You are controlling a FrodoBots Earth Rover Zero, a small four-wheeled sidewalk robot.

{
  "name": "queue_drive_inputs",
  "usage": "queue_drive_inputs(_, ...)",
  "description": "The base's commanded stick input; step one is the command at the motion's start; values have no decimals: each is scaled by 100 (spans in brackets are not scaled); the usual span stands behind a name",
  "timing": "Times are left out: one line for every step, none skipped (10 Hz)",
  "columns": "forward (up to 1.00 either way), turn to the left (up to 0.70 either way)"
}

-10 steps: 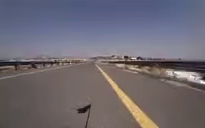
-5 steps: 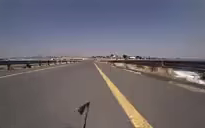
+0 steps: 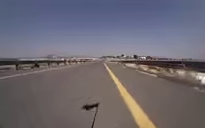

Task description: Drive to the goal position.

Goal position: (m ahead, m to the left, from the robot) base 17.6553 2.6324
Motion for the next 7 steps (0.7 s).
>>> queue_drive_inputs(100, -1)
queue_drive_inputs(100, -1)
queue_drive_inputs(100, -1)
queue_drive_inputs(100, -1)
queue_drive_inputs(100, -1)
queue_drive_inputs(100, -1)
queue_drive_inputs(100, -1)
